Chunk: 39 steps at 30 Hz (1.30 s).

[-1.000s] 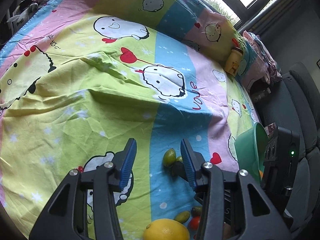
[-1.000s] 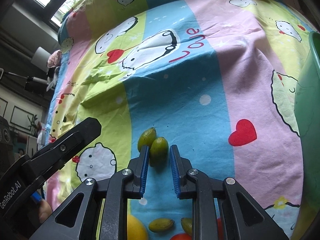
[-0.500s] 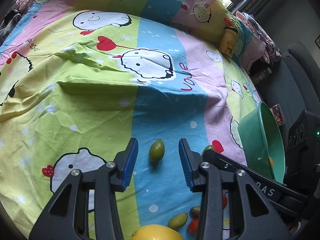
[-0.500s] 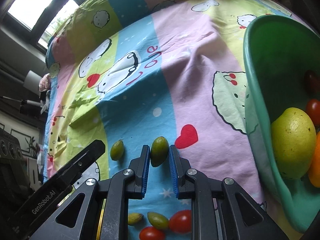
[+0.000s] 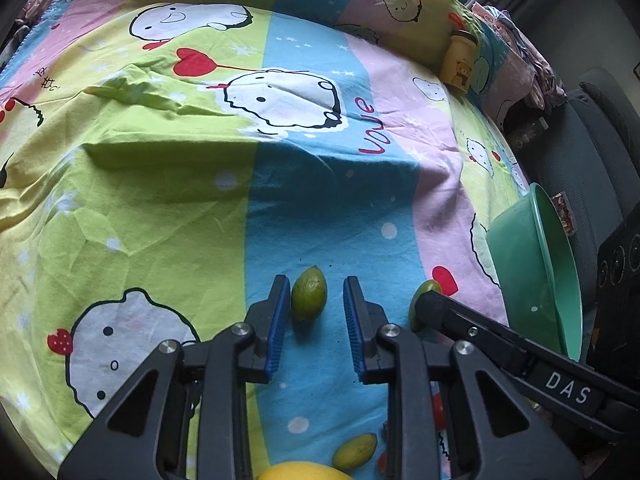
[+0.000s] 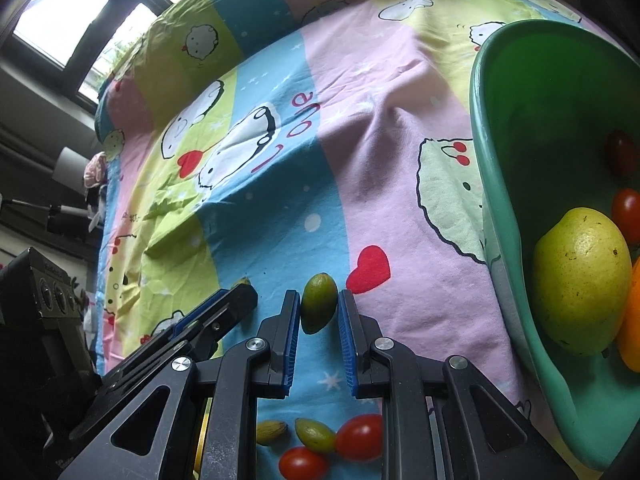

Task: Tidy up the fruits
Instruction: 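Close the left gripper on the green fruit while the right gripper grasps its green fruit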

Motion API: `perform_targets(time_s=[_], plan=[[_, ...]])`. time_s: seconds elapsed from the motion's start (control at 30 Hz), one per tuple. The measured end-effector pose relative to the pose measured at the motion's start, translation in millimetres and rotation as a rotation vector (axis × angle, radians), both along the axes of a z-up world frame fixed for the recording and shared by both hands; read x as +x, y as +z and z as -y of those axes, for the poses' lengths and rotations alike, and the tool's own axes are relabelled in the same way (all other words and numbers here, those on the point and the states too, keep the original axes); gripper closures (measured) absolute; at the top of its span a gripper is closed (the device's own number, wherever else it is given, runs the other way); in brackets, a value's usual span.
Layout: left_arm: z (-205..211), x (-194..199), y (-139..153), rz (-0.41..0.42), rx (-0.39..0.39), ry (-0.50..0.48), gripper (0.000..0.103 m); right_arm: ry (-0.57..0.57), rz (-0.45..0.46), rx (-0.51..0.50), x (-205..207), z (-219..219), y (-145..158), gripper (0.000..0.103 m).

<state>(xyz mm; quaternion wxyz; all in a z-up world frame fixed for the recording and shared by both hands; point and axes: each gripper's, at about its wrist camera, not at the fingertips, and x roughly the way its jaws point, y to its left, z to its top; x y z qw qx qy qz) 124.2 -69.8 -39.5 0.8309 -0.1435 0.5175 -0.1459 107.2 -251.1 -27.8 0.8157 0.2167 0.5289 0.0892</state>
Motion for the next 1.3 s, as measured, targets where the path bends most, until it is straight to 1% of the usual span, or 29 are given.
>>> perform_targets(time_s=[0.13, 0.27, 0.47, 0.57, 0.77, 1.2, 1.3], plan=[[-1, -1, 0, 0.003, 0.01, 0.006, 0.085, -0.004, 0.0, -0.002, 0, 1, 0, 0.082], [1, -2, 0, 0.009, 0.019, -0.007, 0.085, -0.002, 0.003, 0.001, 0, 1, 0, 0.082], [3, -6, 6, 0.048, 0.033, -0.003, 0.085, 0.003, 0.011, 0.002, -1, 1, 2, 0.082], [4, -9, 10, 0.058, 0.028, -0.005, 0.085, 0.007, 0.021, 0.004, -2, 0, 5, 0.082], [5, -18, 24, 0.098, 0.012, -0.001, 0.085, 0.015, 0.048, 0.01, -6, 1, 12, 0.082], [10, -43, 56, 0.21, 0.006, 0.007, 0.085, 0.012, 0.134, 0.007, -19, 7, 34, 0.082], [9, -49, 63, 0.234, -0.019, 0.017, 0.085, 0.009, 0.147, 0.008, -22, 8, 38, 0.082]])
